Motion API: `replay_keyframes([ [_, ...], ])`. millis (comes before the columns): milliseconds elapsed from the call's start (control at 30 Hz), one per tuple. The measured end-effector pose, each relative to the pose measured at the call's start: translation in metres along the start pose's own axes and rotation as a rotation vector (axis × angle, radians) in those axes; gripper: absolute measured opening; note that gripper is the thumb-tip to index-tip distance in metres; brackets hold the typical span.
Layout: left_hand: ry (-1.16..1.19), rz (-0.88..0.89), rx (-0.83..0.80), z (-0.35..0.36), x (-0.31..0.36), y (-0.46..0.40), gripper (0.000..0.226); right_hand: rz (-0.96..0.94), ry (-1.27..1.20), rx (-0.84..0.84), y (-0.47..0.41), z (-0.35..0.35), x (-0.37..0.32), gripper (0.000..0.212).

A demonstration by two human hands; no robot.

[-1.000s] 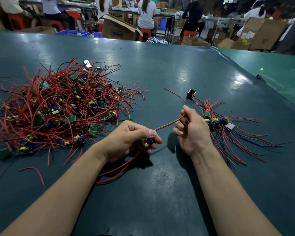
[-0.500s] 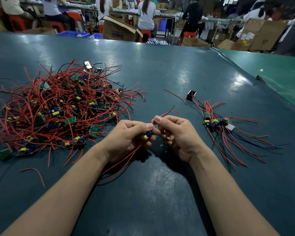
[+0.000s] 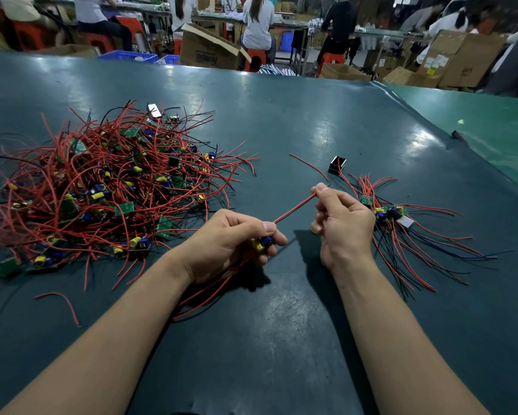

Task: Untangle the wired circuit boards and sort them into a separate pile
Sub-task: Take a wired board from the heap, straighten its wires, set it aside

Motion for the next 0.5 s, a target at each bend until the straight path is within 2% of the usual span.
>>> replay_keyframes([
  [133,0.004,0.02,-0.001,0.0,0.0,-0.001,0.026,-0.149,0.129,0.002,0.0,-0.001,-0.01,0.02],
  [267,-0.069,0.058,-0.016,0.001,0.003,0.0,0.026,-0.139,0.137,0.031,-0.002,-0.006,-0.01,0.019],
  [400,0.026,0.05,-0.058,0.002,0.005,0.001,0.023,0.013,-0.009,-0.005,0.0,0.001,0.001,0.02],
  [500,0.188,0.111,-0.05,0.0,0.012,0.002,0.019,0.162,0.023,-0.147,0.007,0.015,0.014,0.023],
])
Point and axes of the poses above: each hand's wrist, its own y-axis away from the middle knuckle, its own z-axis out of the palm, x = y × z, the point moved 9 cm from there along -y, towards the middle knuckle, and after that the axes turned 4 degrees about -z, right-handed, at the moved point
